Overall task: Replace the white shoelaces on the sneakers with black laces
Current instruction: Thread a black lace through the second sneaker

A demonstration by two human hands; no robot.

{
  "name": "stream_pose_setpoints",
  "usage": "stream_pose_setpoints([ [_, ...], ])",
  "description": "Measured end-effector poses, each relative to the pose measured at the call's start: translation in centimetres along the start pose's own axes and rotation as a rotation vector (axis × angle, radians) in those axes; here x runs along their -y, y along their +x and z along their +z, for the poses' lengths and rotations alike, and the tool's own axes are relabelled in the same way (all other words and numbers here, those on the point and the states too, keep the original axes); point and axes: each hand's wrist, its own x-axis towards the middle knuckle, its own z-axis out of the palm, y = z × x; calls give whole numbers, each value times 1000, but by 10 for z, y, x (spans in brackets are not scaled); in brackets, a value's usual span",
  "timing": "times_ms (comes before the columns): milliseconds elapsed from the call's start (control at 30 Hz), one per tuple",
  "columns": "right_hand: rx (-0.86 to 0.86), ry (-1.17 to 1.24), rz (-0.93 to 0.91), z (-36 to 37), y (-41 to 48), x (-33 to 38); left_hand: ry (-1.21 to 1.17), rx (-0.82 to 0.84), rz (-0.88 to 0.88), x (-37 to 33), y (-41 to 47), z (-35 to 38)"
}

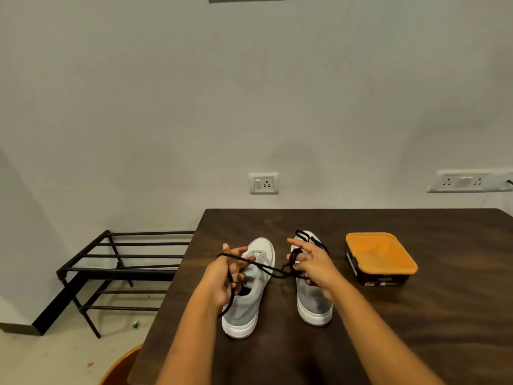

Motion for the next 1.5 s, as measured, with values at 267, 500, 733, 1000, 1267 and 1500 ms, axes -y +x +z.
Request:
stream_pose_setpoints([
  [267, 213, -262, -212, 0, -5, 22, 570, 311, 0, -1, -20, 39],
  [500, 354, 103, -204, -9, -13, 34, 312, 762, -37, 5, -23, 44],
  [733, 127, -321, -155, -27, 3, 10, -582, 88, 220, -3, -3, 38],
  [1000, -372, -572, 74, -79, 15, -44, -347, -249, 112, -22, 4, -14],
  [1267, -441, -663, 416, -118, 14, -48, -121, -309, 97, -25, 12, -35],
  [1500, -228, 59, 90, -62, 6, -18, 121, 132, 91, -21, -14, 16],
])
